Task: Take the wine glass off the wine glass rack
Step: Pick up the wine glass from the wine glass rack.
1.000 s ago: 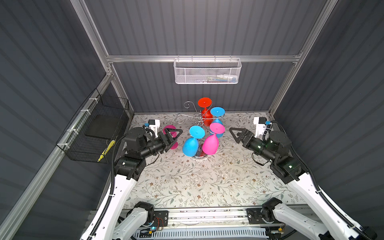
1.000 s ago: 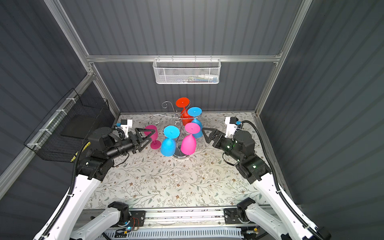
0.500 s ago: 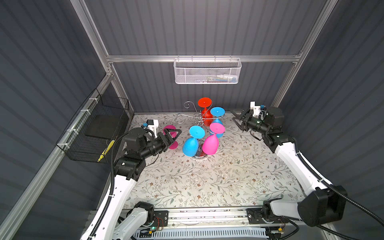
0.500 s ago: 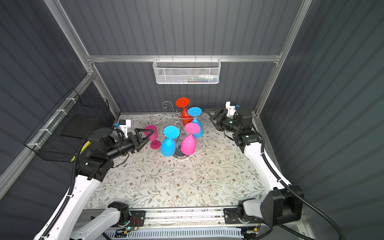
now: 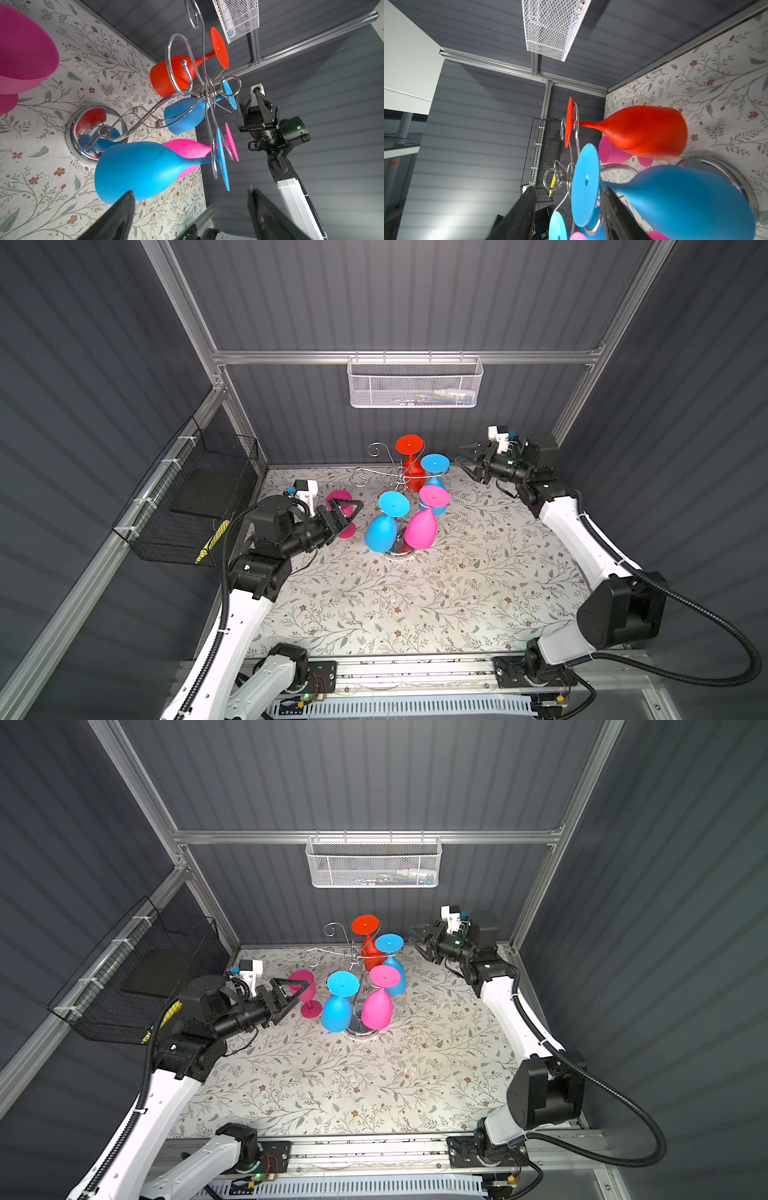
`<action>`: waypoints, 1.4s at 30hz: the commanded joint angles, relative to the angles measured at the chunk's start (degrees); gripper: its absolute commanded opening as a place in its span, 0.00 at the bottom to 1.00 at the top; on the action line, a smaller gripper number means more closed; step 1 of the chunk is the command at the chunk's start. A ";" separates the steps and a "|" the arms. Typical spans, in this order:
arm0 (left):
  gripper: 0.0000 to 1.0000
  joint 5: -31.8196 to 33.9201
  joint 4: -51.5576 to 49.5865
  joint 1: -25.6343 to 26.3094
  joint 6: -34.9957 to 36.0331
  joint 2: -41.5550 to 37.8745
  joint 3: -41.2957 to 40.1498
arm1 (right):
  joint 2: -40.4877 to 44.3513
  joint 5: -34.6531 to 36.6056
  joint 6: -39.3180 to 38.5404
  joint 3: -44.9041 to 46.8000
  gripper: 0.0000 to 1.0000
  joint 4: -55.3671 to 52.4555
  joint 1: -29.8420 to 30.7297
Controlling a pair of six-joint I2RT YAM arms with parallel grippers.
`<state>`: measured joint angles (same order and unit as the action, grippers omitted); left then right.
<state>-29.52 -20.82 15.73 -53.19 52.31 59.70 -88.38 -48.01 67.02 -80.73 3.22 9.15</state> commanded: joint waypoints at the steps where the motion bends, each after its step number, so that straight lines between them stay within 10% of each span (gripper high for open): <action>1: 0.87 0.11 -1.19 0.10 1.69 -0.02 -0.29 | -0.93 -2.69 -0.40 -1.95 0.50 -1.03 -0.18; 42: 0.88 0.24 -2.08 0.12 1.86 -0.98 -1.09 | -8.47 -5.52 -0.40 -8.04 0.19 -3.40 2.27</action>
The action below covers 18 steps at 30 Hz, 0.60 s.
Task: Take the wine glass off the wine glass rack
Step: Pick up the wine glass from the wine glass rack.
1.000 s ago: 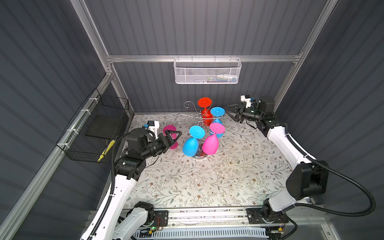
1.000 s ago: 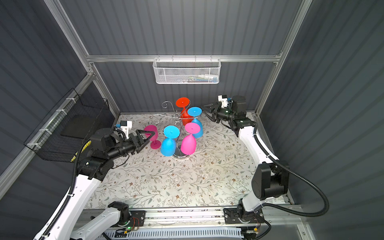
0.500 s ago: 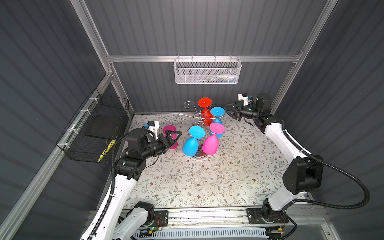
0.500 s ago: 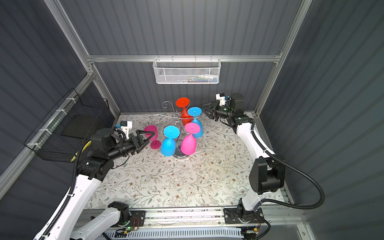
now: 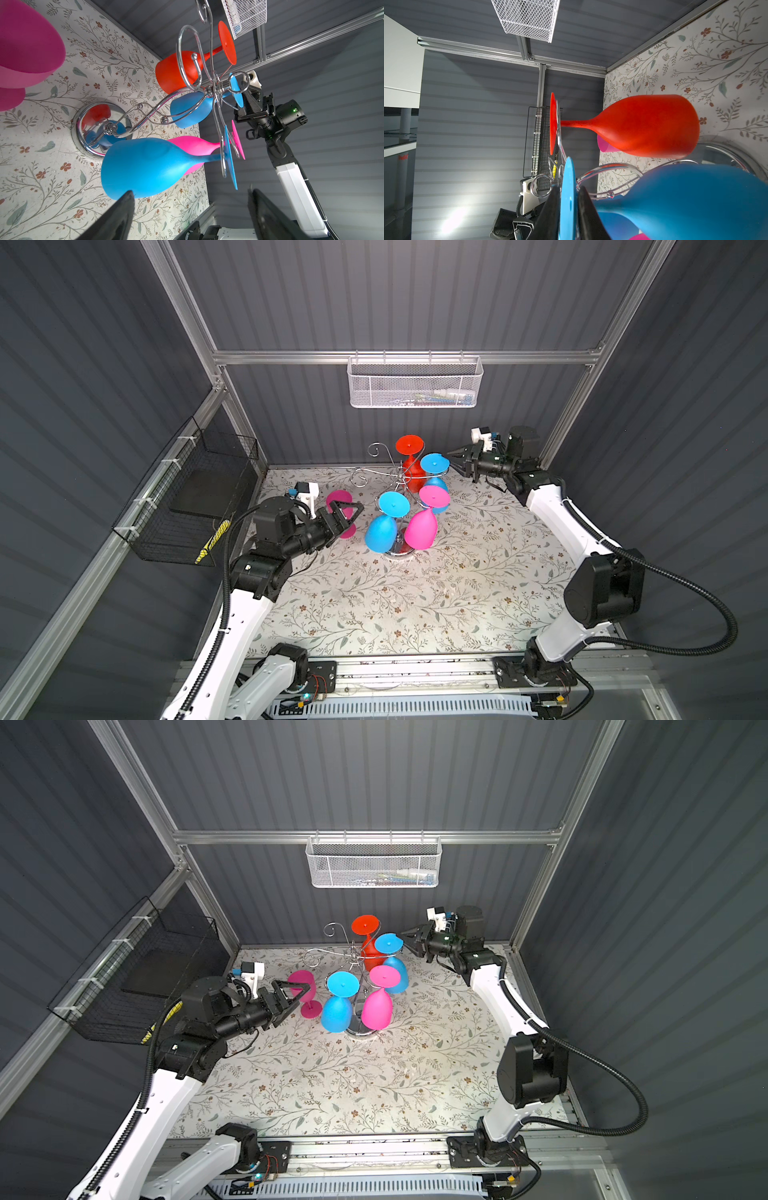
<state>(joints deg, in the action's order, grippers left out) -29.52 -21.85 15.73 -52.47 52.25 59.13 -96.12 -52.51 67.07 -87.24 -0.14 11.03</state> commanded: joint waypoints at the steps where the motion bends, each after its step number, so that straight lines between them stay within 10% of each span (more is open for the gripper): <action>1: 0.88 0.24 -1.07 0.15 1.11 -0.93 -0.58 | -0.73 -1.01 -0.45 -1.45 0.18 -0.12 0.40; 18: 0.88 0.40 -1.77 0.14 1.05 -1.45 -0.42 | -0.37 -0.71 -0.45 -1.77 0.00 -0.89 1.32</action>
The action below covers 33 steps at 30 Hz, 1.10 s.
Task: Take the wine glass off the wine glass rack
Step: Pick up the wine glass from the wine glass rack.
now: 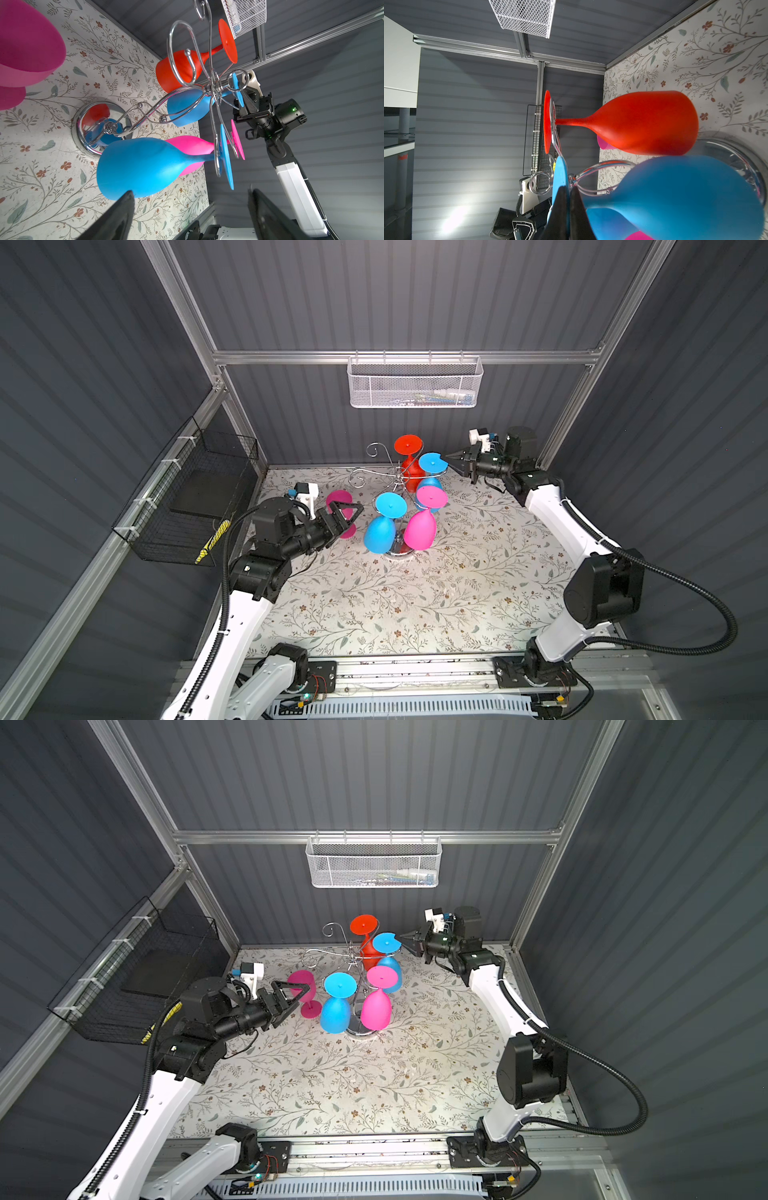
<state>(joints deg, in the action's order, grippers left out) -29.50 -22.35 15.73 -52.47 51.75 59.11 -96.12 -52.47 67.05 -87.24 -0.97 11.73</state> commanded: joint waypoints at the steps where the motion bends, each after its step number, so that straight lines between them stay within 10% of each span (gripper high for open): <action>1: 0.88 0.39 -1.29 0.17 1.07 -0.92 -0.37 | -0.20 -0.71 -0.43 -2.15 0.00 -0.15 0.74; 33: 0.88 1.11 -2.87 0.11 1.42 -2.34 -0.80 | 8.88 3.11 -0.43 3.81 0.00 -0.51 -0.77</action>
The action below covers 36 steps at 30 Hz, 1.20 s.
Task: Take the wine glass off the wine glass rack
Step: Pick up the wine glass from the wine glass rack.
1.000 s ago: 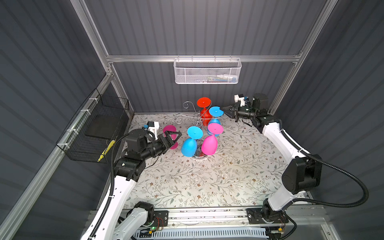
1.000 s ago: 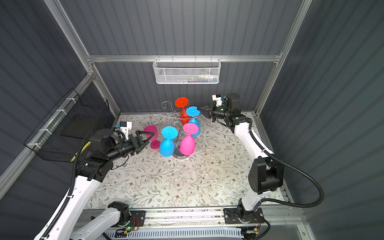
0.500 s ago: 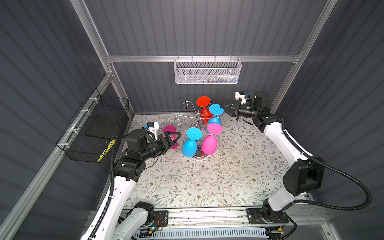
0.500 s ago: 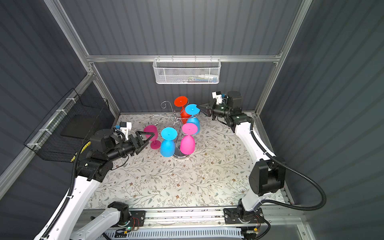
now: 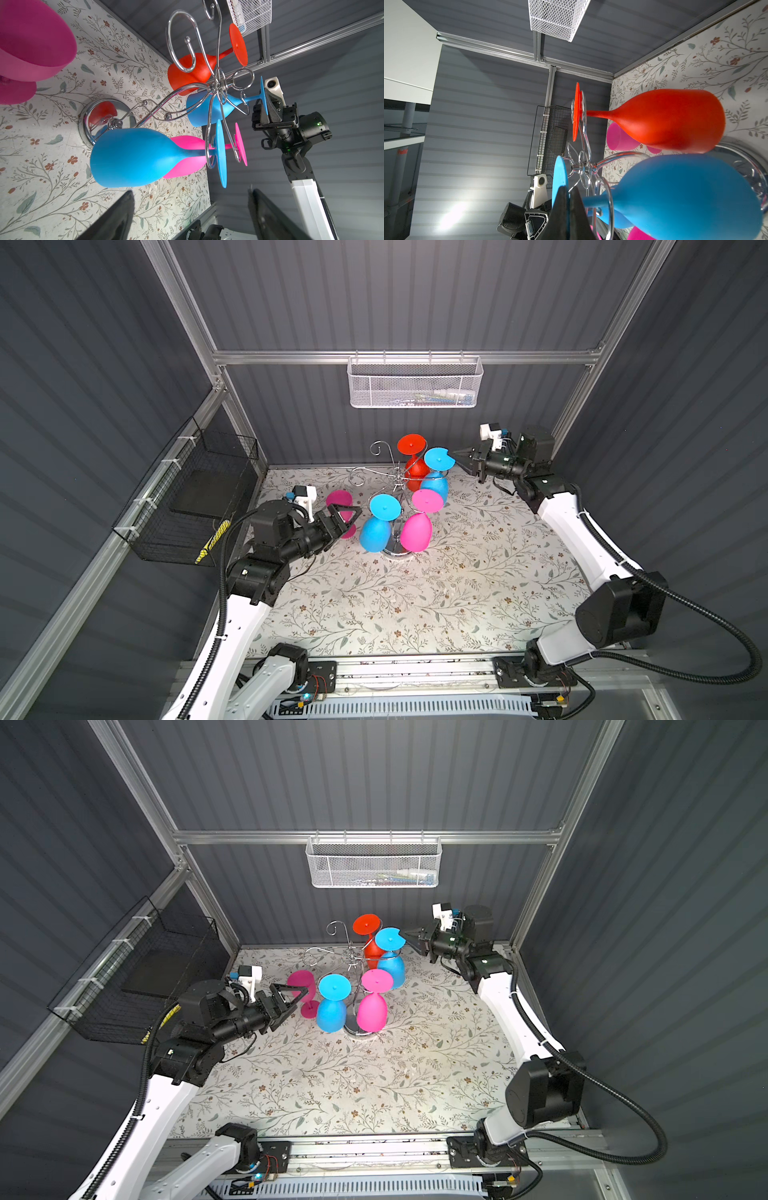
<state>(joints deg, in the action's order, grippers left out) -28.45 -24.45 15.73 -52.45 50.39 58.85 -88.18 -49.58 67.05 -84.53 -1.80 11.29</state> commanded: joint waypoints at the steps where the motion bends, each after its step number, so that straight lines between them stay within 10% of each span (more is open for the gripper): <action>1: 0.88 0.06 -0.85 0.11 1.44 -1.05 -0.51 | 1.08 0.44 -0.44 1.29 0.00 0.32 -0.39; 36: 0.89 0.27 -1.35 0.14 1.99 -1.65 -1.19 | 2.67 3.87 -0.44 1.48 0.00 -0.66 3.39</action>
<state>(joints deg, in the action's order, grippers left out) -28.45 -24.47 15.73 -52.10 49.95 58.41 -85.78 -45.80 67.05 -80.79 -3.11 14.46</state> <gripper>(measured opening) 0.884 0.058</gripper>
